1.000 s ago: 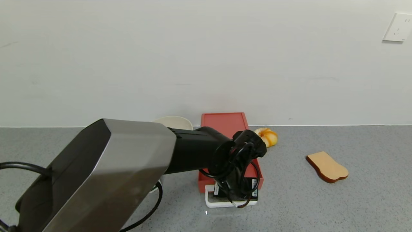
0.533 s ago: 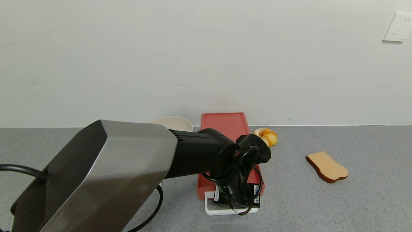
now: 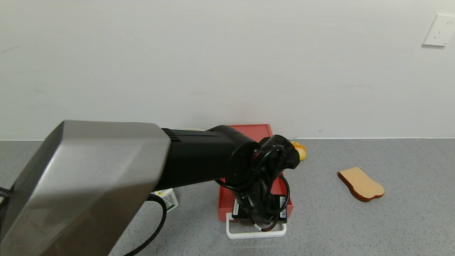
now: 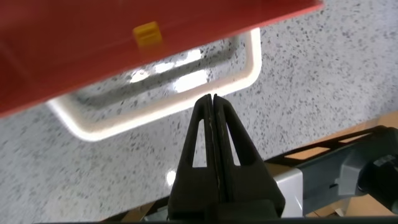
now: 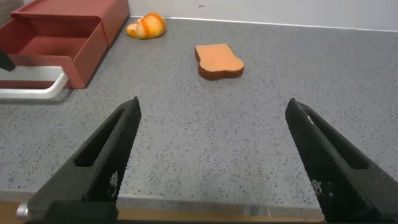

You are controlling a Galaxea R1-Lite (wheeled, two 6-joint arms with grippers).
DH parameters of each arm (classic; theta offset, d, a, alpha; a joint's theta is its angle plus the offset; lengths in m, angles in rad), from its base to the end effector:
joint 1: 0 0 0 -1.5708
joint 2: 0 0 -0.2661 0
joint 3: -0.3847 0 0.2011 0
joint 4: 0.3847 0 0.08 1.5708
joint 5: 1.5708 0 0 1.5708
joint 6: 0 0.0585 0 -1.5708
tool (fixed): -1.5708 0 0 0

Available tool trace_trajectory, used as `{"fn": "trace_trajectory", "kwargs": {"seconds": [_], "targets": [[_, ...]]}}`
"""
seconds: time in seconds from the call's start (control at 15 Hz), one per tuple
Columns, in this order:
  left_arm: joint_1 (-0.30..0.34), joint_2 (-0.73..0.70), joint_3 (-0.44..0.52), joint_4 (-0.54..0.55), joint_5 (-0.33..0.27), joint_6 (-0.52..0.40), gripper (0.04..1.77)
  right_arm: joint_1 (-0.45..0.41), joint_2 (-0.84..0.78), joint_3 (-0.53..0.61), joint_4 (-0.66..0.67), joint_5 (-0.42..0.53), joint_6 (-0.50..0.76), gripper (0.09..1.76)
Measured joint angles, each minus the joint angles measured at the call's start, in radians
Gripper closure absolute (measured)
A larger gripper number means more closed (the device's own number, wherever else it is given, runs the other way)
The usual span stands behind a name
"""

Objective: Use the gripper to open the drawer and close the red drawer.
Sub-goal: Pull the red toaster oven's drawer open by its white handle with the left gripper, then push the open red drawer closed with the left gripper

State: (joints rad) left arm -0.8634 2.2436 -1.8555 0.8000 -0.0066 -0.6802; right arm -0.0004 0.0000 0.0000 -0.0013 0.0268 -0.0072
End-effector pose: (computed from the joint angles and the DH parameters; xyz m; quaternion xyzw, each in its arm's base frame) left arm 0.2718 -0.3184 0.0789 -0.0315 0.5965 -0.1594 0.7860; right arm 0.0588 0.0015 0.0756 -0.0036 -0.0007 0.0132 0.9999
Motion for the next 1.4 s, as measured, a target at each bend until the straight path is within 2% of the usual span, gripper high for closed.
{"fn": "trace_trajectory", "kwargs": {"seconds": [0.2,0.4,0.73,0.93,1.2,1.4], "targets": [[0.0,-0.071,-0.015,0.031,0.035,0.022,1.7,0.0,0.0,0.0,0.0,0.0,0.0,0.14],[0.015,-0.163,-0.011,0.034,0.061,0.1,1.7,0.0,0.0,0.0,0.0,0.0,0.0,0.14],[0.103,-0.293,0.04,-0.001,0.046,0.241,1.7,0.0,0.0,0.0,0.0,0.0,0.0,0.14],[0.176,-0.37,0.158,-0.133,-0.025,0.341,1.7,0.0,0.0,0.0,0.0,0.0,0.0,0.14],[0.285,-0.507,0.375,-0.347,-0.155,0.502,1.7,0.0,0.0,0.0,0.0,0.0,0.0,0.14],[0.361,-0.611,0.524,-0.451,-0.241,0.636,1.7,-0.001,0.0,0.0,0.0,0.0,0.0,0.14]]}}
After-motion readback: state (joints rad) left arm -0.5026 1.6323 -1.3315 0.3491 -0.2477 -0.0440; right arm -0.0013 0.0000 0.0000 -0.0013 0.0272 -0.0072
